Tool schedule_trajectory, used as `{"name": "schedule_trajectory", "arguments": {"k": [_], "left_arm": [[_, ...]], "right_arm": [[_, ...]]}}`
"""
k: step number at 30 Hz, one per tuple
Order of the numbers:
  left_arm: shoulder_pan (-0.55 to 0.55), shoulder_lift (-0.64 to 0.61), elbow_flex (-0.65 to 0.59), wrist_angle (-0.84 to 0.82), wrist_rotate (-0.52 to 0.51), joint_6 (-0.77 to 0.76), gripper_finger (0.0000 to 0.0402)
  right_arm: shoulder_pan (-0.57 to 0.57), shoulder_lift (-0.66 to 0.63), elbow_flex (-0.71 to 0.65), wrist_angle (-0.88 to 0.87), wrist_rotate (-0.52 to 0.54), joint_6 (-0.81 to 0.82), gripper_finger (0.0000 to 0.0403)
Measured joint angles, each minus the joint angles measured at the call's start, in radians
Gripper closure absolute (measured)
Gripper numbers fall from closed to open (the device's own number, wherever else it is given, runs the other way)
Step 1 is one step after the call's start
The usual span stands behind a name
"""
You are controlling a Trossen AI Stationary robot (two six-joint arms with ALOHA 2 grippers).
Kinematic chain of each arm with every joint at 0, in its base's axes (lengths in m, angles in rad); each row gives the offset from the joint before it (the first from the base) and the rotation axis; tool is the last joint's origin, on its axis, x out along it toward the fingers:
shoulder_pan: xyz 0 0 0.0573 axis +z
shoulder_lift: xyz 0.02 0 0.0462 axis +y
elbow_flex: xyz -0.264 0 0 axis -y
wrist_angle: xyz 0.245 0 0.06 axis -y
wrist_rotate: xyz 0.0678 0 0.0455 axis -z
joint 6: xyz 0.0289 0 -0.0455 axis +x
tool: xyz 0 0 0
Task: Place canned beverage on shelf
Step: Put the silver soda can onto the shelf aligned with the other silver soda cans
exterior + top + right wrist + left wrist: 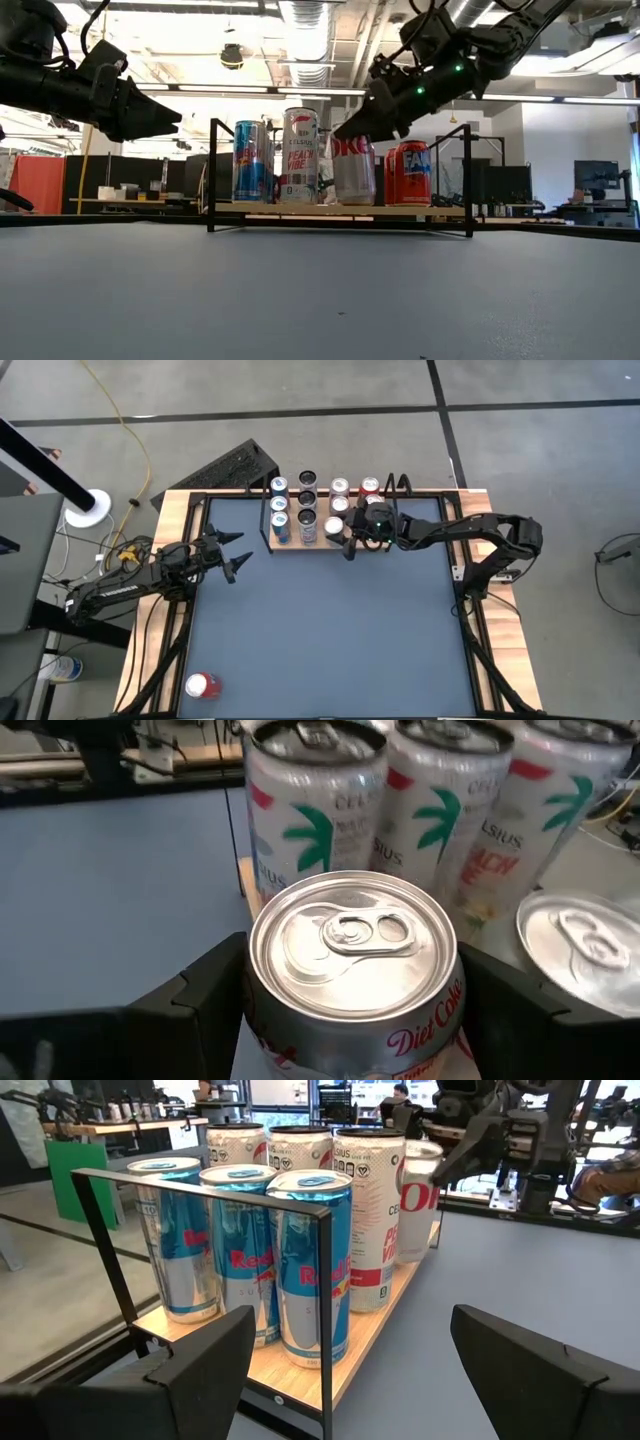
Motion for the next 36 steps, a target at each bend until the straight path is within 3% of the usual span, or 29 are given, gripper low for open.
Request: {"name": "schedule_trajectory", "arguments": {"k": [22,36], "left_arm": [[0.000,0.000,0.000,0.000,0.000,0.000,0.0074],[0.000,0.000,0.000,0.000,0.000,0.000,0.0074]], "right_arm": [[-0.003,0.001,0.000,-0.053,0.006,0.047,0.0096],[-0.007,0.002,0.000,-0.052,0.081,0.100,0.0076]]}}
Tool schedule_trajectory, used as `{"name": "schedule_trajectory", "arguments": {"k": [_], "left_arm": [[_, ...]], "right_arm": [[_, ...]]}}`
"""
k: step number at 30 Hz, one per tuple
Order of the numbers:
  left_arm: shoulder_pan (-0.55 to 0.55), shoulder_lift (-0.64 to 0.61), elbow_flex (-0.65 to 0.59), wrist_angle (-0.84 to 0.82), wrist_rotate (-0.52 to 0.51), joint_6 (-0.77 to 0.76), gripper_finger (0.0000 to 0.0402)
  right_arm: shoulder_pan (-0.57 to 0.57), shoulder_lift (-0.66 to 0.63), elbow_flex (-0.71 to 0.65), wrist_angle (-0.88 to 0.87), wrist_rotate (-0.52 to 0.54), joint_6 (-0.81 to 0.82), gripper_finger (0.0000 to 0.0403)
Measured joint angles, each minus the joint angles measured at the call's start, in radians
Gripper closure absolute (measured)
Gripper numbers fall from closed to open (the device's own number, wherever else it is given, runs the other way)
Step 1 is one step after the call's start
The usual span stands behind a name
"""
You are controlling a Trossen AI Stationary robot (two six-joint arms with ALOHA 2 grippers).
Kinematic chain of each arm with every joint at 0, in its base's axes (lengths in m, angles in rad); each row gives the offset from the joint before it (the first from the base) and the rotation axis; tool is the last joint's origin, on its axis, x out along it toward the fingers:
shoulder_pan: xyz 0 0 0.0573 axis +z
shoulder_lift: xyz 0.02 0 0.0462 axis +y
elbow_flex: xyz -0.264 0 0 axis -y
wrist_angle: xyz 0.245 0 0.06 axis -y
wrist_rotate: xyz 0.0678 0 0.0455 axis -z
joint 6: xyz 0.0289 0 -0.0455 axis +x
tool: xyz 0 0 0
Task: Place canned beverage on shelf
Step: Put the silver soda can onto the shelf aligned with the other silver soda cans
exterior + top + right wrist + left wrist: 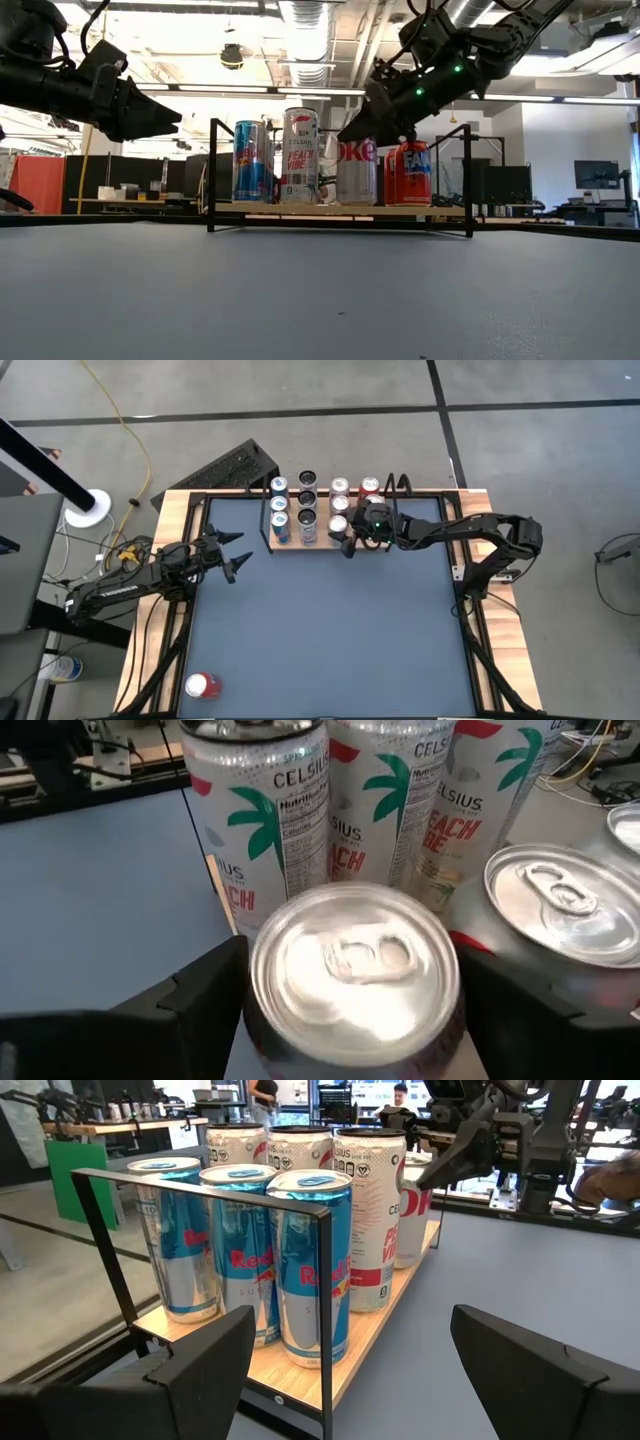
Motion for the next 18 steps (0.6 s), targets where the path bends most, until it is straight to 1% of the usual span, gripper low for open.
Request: {"name": "schedule_trajectory", "arguments": {"k": [12,18], "left_arm": [[0.000,0.000,0.000,0.000,0.000,0.000,0.0074],[0.000,0.000,0.000,0.000,0.000,0.000,0.0074]], "right_arm": [[0.002,0.000,0.001,0.008,0.022,-0.010,0.0032],[0.021,-0.005,0.002,0.021,0.027,-0.051,0.0025]]}}
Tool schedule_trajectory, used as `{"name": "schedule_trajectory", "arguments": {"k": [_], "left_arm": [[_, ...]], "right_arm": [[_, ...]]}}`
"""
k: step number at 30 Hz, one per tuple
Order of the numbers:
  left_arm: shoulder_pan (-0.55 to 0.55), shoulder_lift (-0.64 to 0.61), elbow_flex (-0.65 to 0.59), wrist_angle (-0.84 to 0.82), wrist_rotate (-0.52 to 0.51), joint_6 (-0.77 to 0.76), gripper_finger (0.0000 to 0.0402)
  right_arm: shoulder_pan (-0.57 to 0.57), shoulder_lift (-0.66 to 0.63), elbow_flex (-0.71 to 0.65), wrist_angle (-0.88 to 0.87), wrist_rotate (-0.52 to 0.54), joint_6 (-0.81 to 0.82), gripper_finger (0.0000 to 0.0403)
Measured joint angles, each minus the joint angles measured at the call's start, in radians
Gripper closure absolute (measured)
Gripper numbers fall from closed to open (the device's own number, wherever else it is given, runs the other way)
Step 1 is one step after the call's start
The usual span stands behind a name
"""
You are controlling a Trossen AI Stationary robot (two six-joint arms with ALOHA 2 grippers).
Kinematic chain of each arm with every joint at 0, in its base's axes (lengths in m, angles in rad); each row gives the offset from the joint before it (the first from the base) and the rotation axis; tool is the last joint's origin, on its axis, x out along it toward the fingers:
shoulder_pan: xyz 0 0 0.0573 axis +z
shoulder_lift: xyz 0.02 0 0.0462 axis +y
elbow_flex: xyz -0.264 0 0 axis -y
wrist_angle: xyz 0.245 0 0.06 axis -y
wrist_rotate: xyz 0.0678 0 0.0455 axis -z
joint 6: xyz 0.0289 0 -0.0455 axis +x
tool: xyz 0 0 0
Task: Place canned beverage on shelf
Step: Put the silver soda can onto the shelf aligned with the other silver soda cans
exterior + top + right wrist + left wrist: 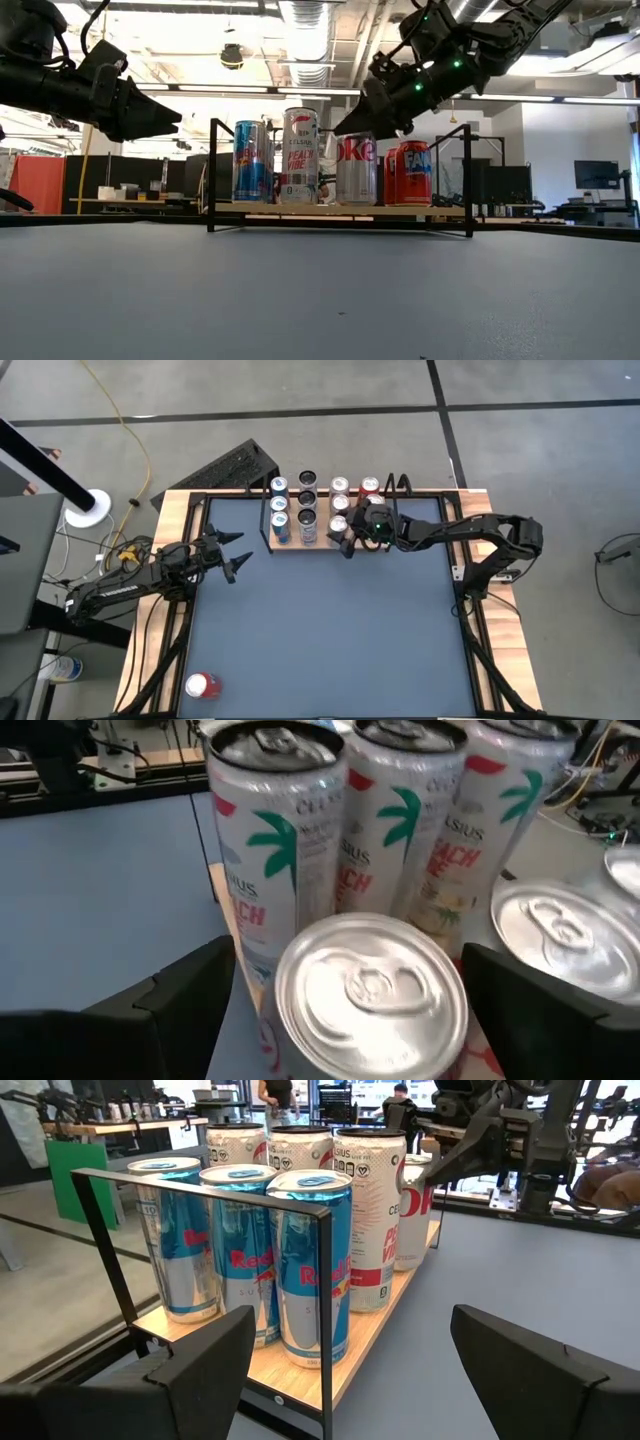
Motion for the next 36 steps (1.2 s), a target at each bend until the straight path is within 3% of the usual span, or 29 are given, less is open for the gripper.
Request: {"name": "schedule_trajectory", "arguments": {"k": [10,21,27,34,36], "left_arm": [[0.000,0.000,0.000,0.000,0.000,0.000,0.0074],[0.000,0.000,0.000,0.000,0.000,0.000,0.0074],[0.000,0.000,0.000,0.000,0.000,0.000,0.0074],[0.000,0.000,0.000,0.000,0.000,0.000,0.0074],[0.000,0.000,0.000,0.000,0.000,0.000,0.0074]], "right_arm": [[0.047,0.000,0.097,-0.087,0.017,-0.089,0.0027],[0.061,-0.001,0.334,-0.463,0.199,-0.102,0.0074],[0.004,-0.001,0.417,-0.660,0.232,-0.064,0.0176],[-0.056,0.002,0.420,-0.722,0.231,-0.060,0.0379],[-0.067,0.003,0.420,-0.726,0.231,-0.064,0.0390]]}}
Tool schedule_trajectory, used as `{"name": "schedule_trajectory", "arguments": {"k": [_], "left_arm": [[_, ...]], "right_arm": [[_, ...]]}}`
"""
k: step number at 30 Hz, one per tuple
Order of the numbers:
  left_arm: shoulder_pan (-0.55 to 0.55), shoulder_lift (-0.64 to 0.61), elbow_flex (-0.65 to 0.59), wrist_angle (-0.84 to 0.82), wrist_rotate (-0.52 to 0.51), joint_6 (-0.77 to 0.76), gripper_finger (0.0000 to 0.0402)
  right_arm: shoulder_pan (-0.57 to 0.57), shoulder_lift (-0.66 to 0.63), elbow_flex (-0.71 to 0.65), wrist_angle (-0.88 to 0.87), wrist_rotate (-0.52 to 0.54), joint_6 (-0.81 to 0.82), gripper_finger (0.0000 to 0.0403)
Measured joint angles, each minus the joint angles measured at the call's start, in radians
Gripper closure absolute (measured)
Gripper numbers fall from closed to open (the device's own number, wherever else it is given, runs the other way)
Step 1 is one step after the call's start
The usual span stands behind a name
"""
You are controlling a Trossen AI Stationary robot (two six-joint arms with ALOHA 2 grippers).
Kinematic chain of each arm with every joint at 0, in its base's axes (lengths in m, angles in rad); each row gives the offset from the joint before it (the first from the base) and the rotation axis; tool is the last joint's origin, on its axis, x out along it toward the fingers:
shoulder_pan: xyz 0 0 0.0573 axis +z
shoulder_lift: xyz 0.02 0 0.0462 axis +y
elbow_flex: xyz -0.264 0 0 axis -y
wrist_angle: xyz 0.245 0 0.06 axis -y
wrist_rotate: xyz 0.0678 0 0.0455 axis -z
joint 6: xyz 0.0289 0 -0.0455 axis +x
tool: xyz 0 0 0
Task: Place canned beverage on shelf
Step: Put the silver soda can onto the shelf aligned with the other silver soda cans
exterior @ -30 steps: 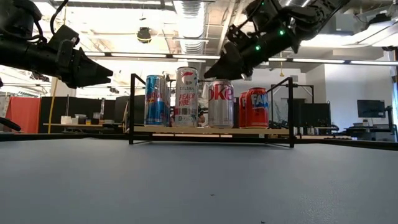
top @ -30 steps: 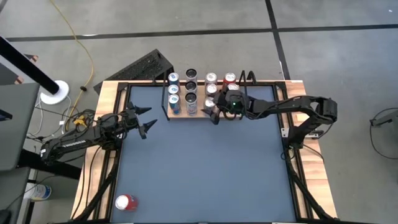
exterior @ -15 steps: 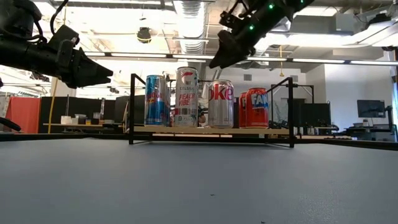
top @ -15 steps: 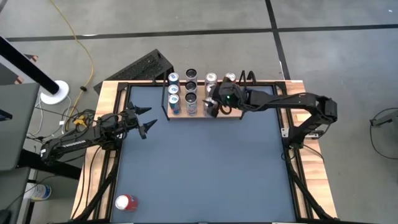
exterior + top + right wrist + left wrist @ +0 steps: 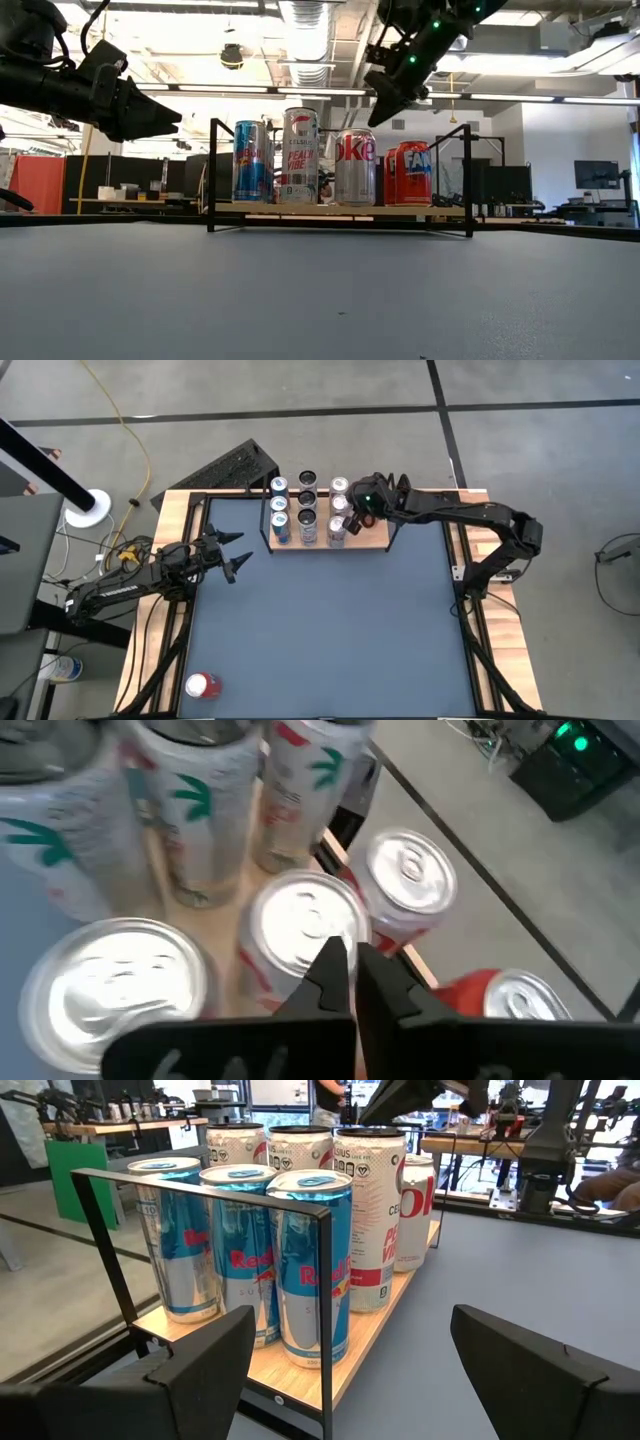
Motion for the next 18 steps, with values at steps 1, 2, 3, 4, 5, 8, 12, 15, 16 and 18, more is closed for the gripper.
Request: {"name": "schedule_trajectory", "arguments": {"k": [1,2,3,4,5,8,12,15,16,18], "left_arm": [[0.000,0.000,0.000,0.000,0.000,0.000,0.0074],[0.000,0.000,0.000,0.000,0.000,0.000,0.0074],[0.000,0.000,0.000,0.000,0.000,0.000,0.0074],[0.000,0.000,0.000,0.000,0.000,0.000,0.0074],[0.000,0.000,0.000,0.000,0.000,0.000,0.0074],[0.000,0.000,0.000,0.000,0.000,0.000,0.0074],[0.000,0.000,0.000,0.000,0.000,0.000,0.0074],[0.000,0.000,0.000,0.000,0.000,0.000,0.0074],[0.000,0.000,0.000,0.000,0.000,0.000,0.0074],[0.000,0.000,0.000,0.000,0.000,0.000,0.0074]], "right_arm": [[-0.005,0.001,0.000,-0.004,-0.001,0.002,0.0388],[-0.012,0.001,0.000,-0.010,-0.002,0.011,0.0388],[-0.018,0.001,0.000,-0.020,-0.004,0.016,0.0389],[-0.024,0.001,-0.001,-0.027,-0.004,0.022,0.0393],[-0.029,0.001,-0.008,-0.026,-0.003,0.030,0.0398],[-0.046,0.002,-0.033,-0.021,-0.036,0.042,0.0400],[-0.055,0.004,-0.043,-0.012,-0.080,0.045,0.0402],[-0.053,0.019,-0.044,0.012,-0.080,0.043,0.0402],[-0.054,0.020,-0.045,0.009,-0.081,0.041,0.0402],[-0.054,0.033,-0.043,0.024,-0.079,0.038,0.0403]]}}
